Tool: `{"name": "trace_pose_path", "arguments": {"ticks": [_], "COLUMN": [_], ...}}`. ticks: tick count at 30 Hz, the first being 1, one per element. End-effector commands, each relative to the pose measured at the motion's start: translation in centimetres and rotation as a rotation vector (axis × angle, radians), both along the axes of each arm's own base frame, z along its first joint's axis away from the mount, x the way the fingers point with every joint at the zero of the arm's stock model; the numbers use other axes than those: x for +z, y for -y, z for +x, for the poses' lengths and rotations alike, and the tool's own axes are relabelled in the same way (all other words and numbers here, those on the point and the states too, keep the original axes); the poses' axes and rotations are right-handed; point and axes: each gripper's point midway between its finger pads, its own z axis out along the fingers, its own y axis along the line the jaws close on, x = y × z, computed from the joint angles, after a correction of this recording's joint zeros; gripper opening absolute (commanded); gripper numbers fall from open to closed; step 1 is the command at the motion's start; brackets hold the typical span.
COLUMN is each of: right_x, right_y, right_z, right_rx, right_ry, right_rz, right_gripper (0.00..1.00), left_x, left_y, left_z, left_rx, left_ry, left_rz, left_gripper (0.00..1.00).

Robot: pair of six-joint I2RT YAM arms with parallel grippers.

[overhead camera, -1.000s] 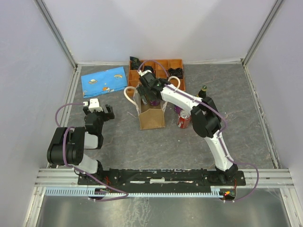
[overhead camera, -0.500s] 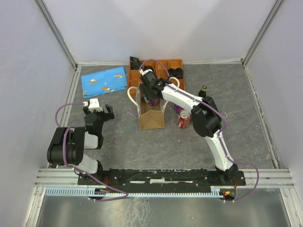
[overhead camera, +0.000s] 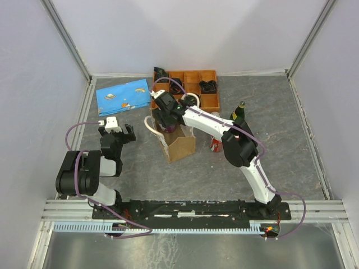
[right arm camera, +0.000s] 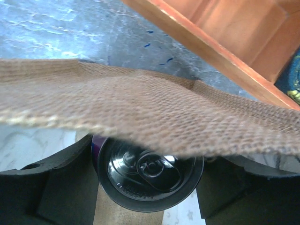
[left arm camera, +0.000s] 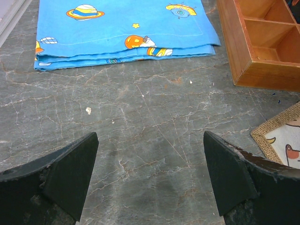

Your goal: Take the beverage out of the canvas bag

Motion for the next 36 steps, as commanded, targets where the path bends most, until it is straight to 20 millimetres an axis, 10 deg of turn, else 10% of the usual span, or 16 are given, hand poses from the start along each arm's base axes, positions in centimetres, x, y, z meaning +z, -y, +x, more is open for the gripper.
{"name": "trace_pose_path", "arguments": {"ticks": [1,11,22,28,36], "right_x": [6.9,20.4,33.0,32.3,26.2], "right_y": [-2.5,-1.2,8.8,15.4,17.6], "right_z": [1.8,-0.1,-5.7,-5.9,-6.1], "right_rx": [0.024,0.094,-0.039,-0.248,-0.309], "right_ry": [0.145,0.417,0.685,0.756,0.643], "right_rz": [0.11,0.161,0.34,0.171,0.042], "right_gripper": [0.0,0.0,0.0,0.0,0.0], "left_x": [1.4,1.4,1.5,1.4,1.4], "left_y": [0.2,0.1,0.1,0.1,0.1], "left_z": [0.9,0.9,0.9,0.9,0.9], "left_rx": [-0.023,-0.023,-0.023,-0.022,-0.022], "left_ry": [0.048,0.048,0.05,0.047,0.046], "left_rz": [0.046,0.046,0.046,0.046,0.046], "left_gripper": [0.99,0.99,0.99,0.99,0.99]}}
